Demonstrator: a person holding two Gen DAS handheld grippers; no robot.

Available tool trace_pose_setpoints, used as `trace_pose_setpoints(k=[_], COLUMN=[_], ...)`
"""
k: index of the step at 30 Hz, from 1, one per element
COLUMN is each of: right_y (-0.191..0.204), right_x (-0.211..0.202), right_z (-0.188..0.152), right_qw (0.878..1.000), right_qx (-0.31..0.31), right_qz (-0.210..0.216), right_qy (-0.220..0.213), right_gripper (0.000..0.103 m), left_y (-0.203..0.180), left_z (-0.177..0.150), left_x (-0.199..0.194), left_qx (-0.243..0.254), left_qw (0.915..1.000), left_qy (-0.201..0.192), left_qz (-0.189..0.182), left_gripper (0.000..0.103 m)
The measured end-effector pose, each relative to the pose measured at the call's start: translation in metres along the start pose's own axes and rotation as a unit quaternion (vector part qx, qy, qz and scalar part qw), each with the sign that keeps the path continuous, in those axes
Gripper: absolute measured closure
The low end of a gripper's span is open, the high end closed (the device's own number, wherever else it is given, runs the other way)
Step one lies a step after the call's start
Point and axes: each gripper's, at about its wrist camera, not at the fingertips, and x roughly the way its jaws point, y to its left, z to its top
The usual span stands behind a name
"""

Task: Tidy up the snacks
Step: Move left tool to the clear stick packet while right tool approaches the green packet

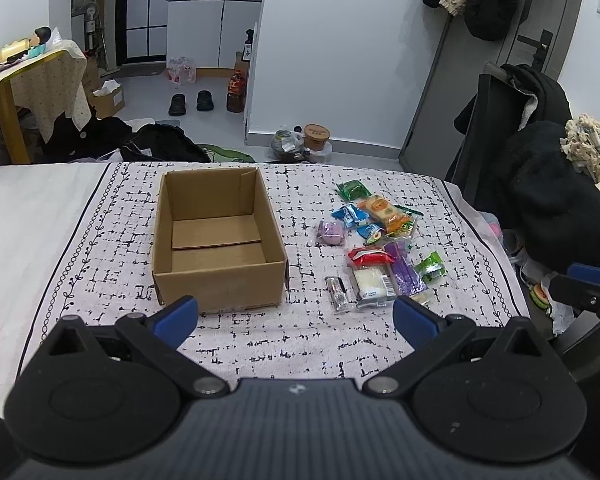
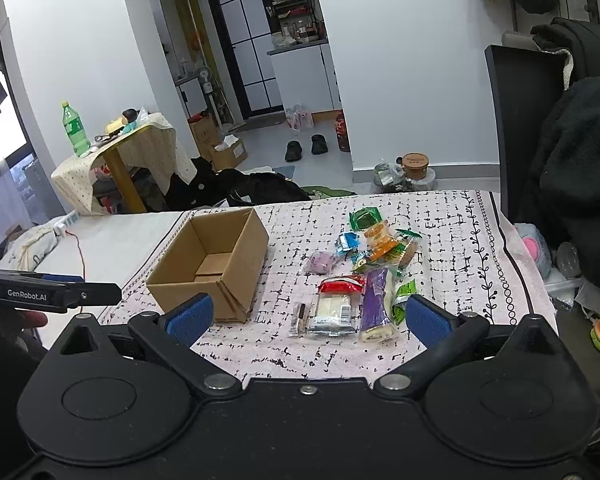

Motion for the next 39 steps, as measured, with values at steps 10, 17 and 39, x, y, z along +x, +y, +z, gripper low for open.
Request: trace_pose_setpoints(k=[10,17,39], right_y=[-0.017,-0.032,-0.070], right_x=[0.015,0.034,0.099], right_z=[0.001,-0.003,-0.007], right_qw=[1.000,0.999,0.996], right_qx=[0.011,0.025,0.066], right_qz=[-0.016,-0.030,-0.037], right_qy=[0.005,0.013,0.042], right_gripper=[0.000,0.000,0.000], left_y=[-0.012,-0.023,-0.038], left_z=[0.004,0.005,0.013], left_x=[0.022,0.046,0.123], left_qx=[0.012,0.025,0.001], left_qw=[0.9998,0.9996,0.9984], left_qy=[0.005,0.009,0.032], left_qz=[-0.016,-0.011,-0.045], left_gripper=[0.000,0.000,0.004])
